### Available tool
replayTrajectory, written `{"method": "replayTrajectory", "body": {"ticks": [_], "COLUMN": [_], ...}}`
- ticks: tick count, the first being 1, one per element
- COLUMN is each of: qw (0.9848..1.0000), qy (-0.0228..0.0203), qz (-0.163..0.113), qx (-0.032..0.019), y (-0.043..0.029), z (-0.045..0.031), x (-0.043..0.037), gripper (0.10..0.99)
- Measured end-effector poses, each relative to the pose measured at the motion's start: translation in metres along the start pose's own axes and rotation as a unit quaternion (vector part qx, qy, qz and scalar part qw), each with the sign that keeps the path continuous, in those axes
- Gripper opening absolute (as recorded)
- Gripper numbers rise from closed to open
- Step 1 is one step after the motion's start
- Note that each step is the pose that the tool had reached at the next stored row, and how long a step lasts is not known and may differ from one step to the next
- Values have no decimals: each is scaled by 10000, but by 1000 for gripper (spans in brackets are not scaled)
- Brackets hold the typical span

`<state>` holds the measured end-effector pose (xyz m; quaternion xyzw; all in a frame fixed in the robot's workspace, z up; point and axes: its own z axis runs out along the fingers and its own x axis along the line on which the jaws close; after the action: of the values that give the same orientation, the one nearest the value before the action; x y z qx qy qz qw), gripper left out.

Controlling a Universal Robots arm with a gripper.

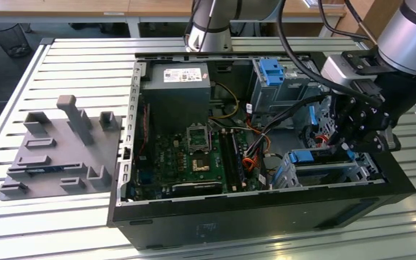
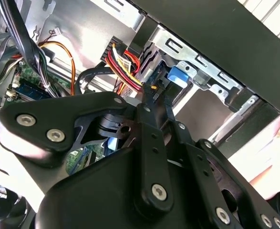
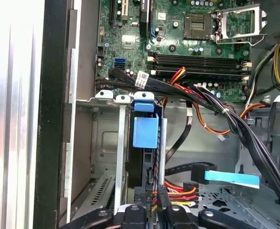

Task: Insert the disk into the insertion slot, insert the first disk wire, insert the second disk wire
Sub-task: 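Insert the first disk wire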

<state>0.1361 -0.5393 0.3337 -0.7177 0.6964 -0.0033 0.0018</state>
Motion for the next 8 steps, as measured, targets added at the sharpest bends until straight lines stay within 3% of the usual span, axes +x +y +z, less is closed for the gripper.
{"method": "replayTrajectory", "body": {"ticks": [5,7,8], "qw": [10000,10000,10000], "qy": [-6,-5,-5], "qz": [0,0,0], "qx": [0,0,0], "y": [0,-1,0], "z": [-42,-50,-53], "x": [0,0,0], "gripper": [239,157,157]}}
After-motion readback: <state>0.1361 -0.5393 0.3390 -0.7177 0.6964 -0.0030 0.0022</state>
